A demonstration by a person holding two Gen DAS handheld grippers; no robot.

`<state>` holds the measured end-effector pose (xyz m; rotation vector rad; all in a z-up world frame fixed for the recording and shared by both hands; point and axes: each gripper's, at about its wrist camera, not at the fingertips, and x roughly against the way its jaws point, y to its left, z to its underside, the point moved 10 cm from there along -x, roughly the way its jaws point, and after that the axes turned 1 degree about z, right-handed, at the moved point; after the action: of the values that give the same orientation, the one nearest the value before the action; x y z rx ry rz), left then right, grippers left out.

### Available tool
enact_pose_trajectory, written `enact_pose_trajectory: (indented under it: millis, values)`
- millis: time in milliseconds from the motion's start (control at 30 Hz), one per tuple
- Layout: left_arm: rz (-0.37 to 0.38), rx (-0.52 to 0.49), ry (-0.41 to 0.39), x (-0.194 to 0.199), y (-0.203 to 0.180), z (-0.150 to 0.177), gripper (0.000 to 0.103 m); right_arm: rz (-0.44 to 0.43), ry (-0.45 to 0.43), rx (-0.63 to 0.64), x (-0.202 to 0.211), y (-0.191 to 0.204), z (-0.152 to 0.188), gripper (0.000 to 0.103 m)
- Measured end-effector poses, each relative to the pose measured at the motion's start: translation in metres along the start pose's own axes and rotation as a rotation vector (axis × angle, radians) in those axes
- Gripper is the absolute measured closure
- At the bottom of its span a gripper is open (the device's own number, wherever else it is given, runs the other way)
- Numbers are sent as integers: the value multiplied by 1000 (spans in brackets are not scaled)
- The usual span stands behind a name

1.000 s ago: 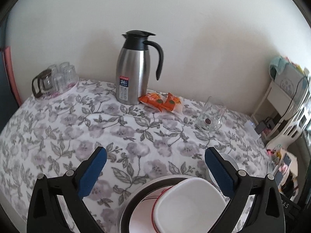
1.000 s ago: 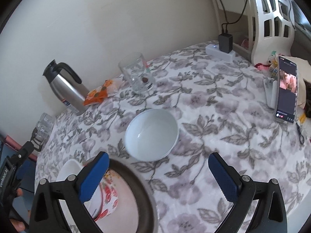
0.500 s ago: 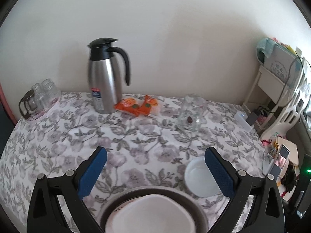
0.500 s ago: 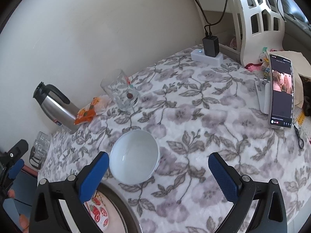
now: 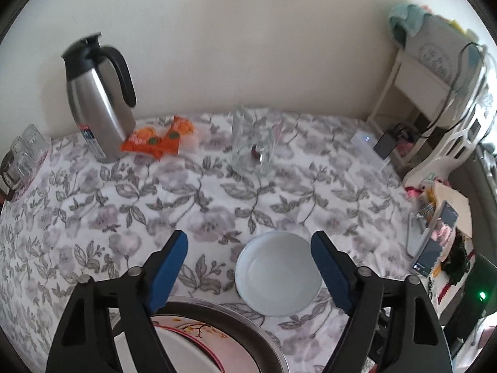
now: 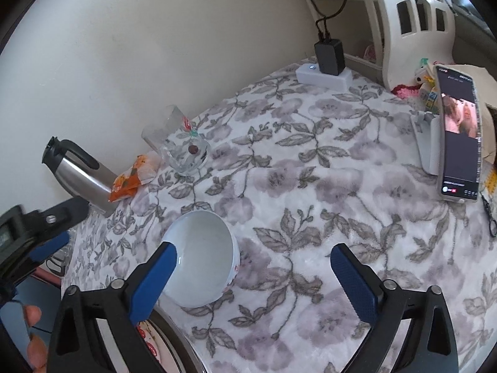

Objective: Organize plates and bowls
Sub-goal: 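Move both grippers to the rim of the plain white round bowl, then close both grippers on the round bowl rim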

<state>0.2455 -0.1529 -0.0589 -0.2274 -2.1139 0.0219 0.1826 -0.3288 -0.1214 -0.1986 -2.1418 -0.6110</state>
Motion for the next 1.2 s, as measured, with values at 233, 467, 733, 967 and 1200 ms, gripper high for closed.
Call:
enact_pose_trajectory:
  millis: [233, 467, 733, 967, 1200]
  values:
    - [-39, -13, 89, -31, 1, 2, 33, -5, 43, 10, -16, 3, 7, 19]
    - [-104, -44, 182, -64, 4, 4, 45, -28, 95, 13, -36, 8, 17, 33]
    - [-136, -66, 287, -96, 2, 16, 49, -20, 141, 23, -53, 9, 26, 49]
    - [-152, -82, 348, -116, 2, 30, 58, -7, 184, 43, -67, 14, 36, 66]
    - [-136, -75, 382, -127, -2, 37, 63, -1, 218, 44, -79, 15, 43, 69]
